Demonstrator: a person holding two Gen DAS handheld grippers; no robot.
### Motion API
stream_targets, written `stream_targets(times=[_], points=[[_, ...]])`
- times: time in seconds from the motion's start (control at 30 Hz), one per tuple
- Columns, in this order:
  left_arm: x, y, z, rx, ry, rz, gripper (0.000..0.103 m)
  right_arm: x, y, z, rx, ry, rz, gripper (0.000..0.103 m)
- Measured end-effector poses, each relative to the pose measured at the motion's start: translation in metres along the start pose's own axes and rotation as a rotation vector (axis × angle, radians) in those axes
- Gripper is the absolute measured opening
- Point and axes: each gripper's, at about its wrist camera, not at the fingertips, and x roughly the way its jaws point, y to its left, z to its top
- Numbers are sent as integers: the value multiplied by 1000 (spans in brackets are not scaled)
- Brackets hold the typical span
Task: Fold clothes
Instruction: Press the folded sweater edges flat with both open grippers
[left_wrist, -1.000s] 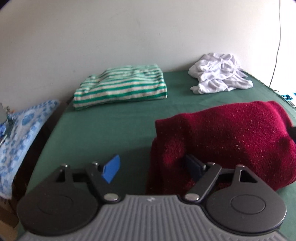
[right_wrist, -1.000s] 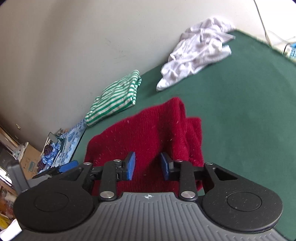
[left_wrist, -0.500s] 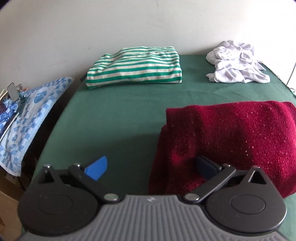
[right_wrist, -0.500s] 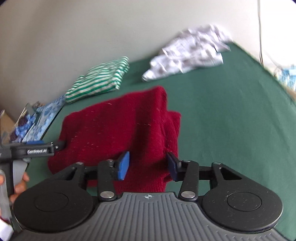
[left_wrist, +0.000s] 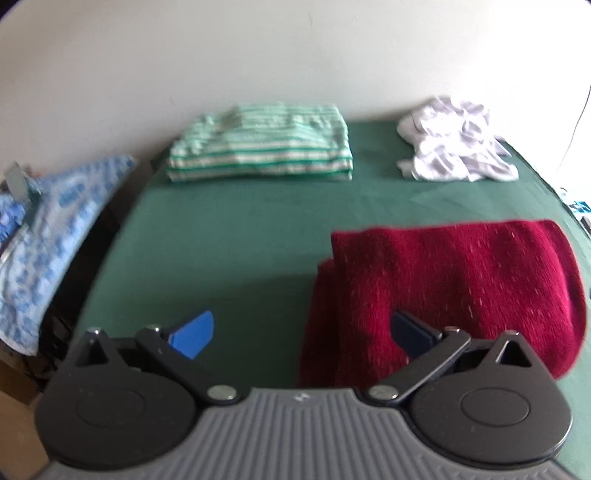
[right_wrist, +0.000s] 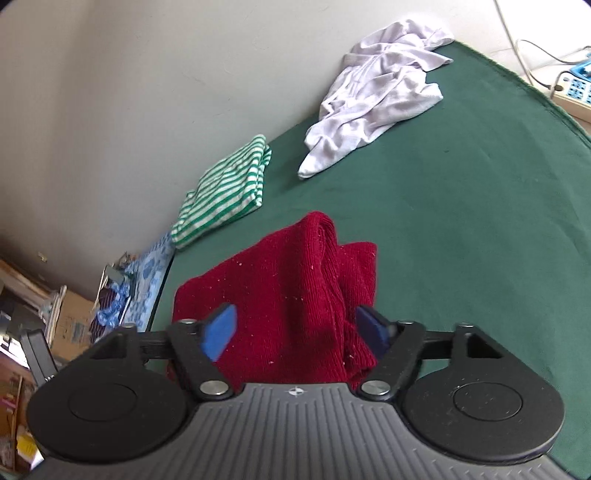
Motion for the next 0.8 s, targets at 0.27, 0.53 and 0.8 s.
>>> stream_targets(times=[0.27,0.53,0.8], points=[[23,13,2,-46,92,-104,102,29,-8,5,10,117,-62,78],[35,-1,9,-6,100,-83,102,36,-25,3,100,153,-17,78],[31,-11,12,16,96,-35,102,50,-35,2,176,186,53,79]])
